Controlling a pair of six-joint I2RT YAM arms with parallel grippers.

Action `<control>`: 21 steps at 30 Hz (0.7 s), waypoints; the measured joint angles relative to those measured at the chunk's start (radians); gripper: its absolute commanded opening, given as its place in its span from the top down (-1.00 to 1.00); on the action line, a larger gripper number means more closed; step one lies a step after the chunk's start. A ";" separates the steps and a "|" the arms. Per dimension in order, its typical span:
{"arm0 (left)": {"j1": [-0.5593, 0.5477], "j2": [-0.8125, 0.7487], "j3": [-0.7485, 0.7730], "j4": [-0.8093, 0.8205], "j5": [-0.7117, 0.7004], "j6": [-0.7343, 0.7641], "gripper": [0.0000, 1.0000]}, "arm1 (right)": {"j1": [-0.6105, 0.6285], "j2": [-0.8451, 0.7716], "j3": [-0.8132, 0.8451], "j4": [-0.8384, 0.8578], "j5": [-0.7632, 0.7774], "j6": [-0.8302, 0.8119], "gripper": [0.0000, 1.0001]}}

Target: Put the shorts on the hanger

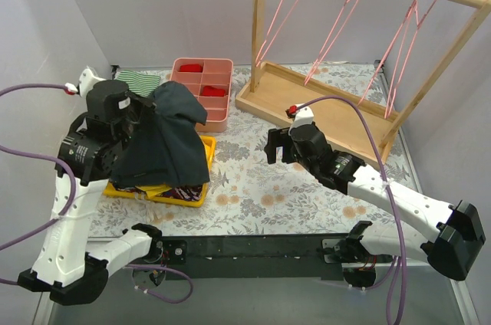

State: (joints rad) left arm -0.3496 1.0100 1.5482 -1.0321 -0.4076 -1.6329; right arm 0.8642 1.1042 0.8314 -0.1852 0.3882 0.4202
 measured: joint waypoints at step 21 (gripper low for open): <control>-0.001 0.179 0.302 0.336 0.405 0.232 1.00 | 0.000 -0.004 0.072 -0.004 -0.051 -0.059 -0.96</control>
State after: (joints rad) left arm -0.3504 1.1885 1.8503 -0.6960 -0.0029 -1.4010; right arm 0.8642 1.1000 0.9031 -0.1890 0.3374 0.3611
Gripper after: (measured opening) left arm 0.023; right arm 0.980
